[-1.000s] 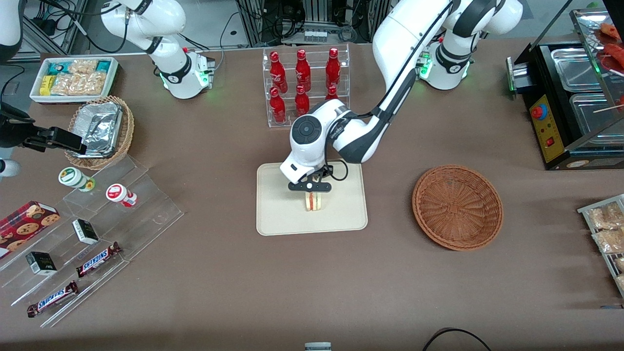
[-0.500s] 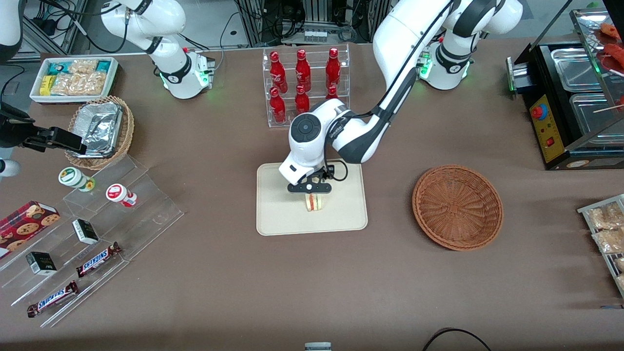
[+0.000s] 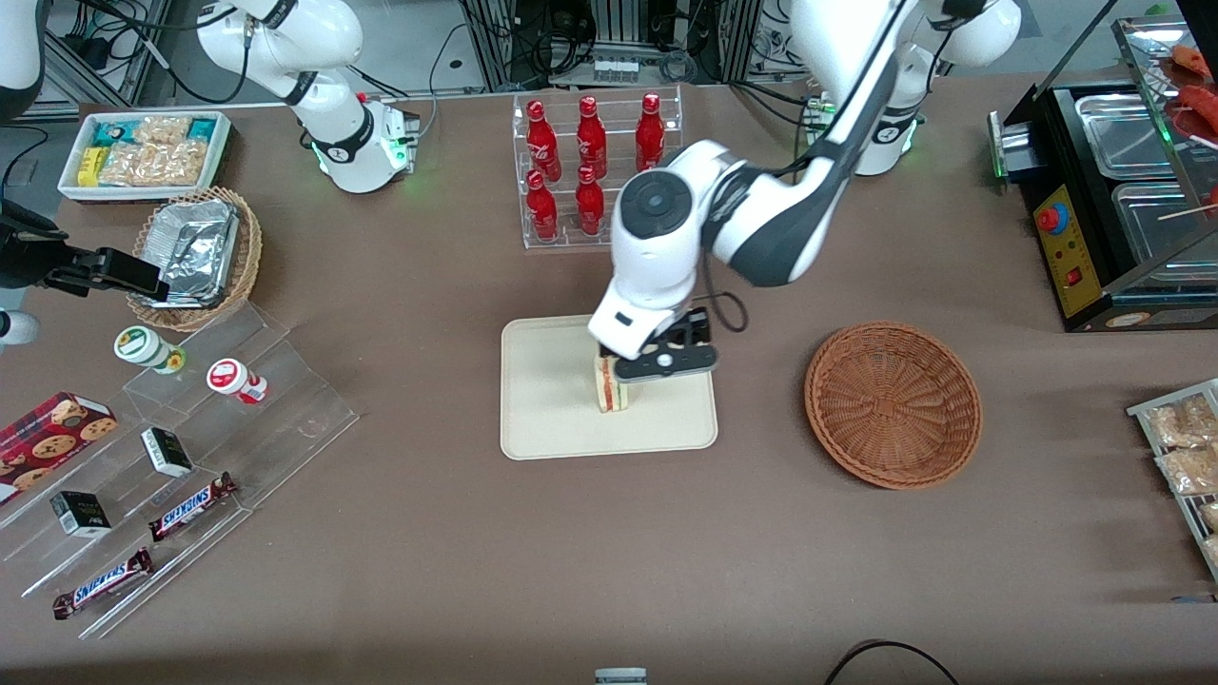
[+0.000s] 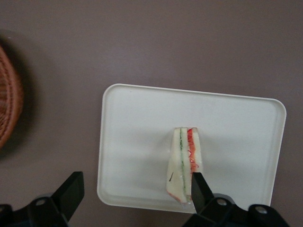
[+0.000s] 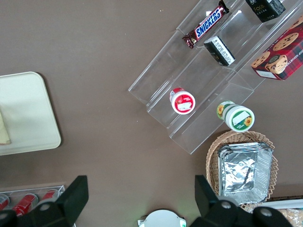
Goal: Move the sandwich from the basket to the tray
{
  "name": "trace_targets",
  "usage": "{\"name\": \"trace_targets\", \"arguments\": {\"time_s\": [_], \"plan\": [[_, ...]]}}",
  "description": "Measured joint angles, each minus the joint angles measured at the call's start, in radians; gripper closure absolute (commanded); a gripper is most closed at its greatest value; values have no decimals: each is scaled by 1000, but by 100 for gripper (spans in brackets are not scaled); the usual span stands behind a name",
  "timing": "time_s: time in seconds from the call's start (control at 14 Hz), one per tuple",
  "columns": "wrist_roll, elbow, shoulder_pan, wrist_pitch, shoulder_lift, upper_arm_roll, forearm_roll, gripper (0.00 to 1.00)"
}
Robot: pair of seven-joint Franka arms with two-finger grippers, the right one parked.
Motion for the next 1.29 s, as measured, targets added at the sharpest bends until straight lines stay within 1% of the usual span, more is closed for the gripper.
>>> {"name": "trace_targets", "arguments": {"time_s": [0.14, 0.36, 0.57, 1.0, 1.29], "plan": [[34, -2, 52, -55, -59, 2, 0, 0], [190, -12, 143, -179, -140, 4, 0, 0], [331, -53, 229, -233, -216, 5, 0, 0], [608, -161, 397, -271, -360, 8, 0, 0], [791, -174, 507, -308, -416, 9, -8, 0]]}}
